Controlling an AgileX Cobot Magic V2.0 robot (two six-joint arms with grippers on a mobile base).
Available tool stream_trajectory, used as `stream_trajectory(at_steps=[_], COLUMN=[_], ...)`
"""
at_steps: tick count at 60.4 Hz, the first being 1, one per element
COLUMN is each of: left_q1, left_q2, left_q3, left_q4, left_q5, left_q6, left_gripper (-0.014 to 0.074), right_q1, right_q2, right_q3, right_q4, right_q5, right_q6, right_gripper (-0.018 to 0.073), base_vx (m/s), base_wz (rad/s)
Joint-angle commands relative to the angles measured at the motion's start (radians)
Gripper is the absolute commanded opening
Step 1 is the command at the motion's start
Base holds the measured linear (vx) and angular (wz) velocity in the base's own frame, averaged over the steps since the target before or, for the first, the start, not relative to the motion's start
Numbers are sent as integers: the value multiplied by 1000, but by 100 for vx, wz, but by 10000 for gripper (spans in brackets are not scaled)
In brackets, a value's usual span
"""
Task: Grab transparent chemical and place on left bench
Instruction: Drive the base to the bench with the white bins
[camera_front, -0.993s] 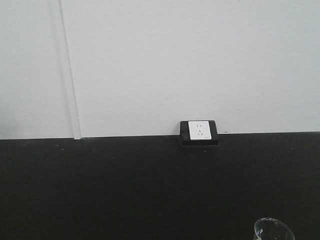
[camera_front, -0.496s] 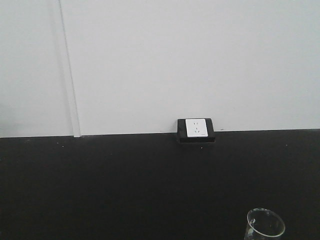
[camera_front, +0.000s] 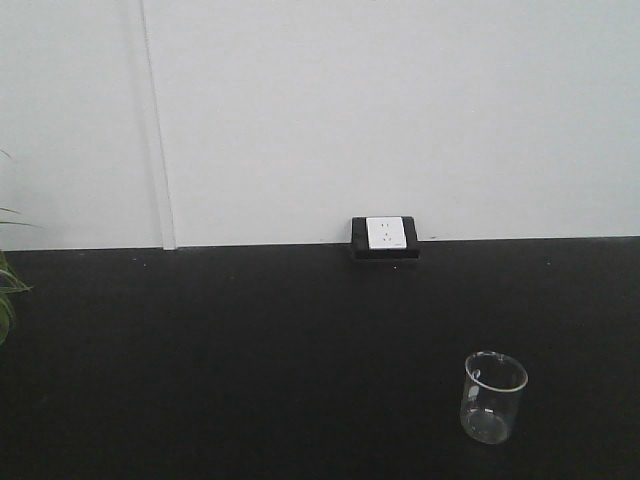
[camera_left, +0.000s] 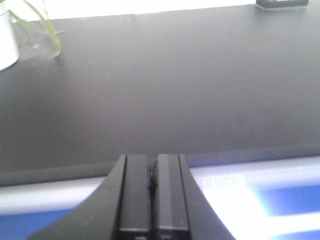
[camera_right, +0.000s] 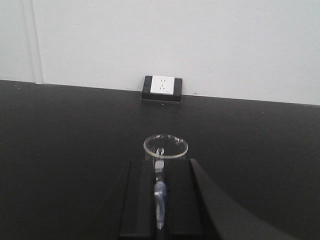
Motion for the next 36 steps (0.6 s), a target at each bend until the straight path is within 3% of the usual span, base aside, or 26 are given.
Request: stream_trajectory(at_steps=[1,36], left_q1=[-2,-2], left_q2=[-19,-19], left_q3=[16,16], left_q4=[-1,-1], left_q5=[-78,-78], left_q6=[-8,-8], left_gripper=[-3,-3], right_q1=[-5,-5], right_q2=[3,3], right_q3=[-29,-29], right_q4=[10,10], right_q5=[-51,-51], right_q6=[2,2], right_gripper=[139,139], base_vx=[-34,-40], base_wz=[4,4])
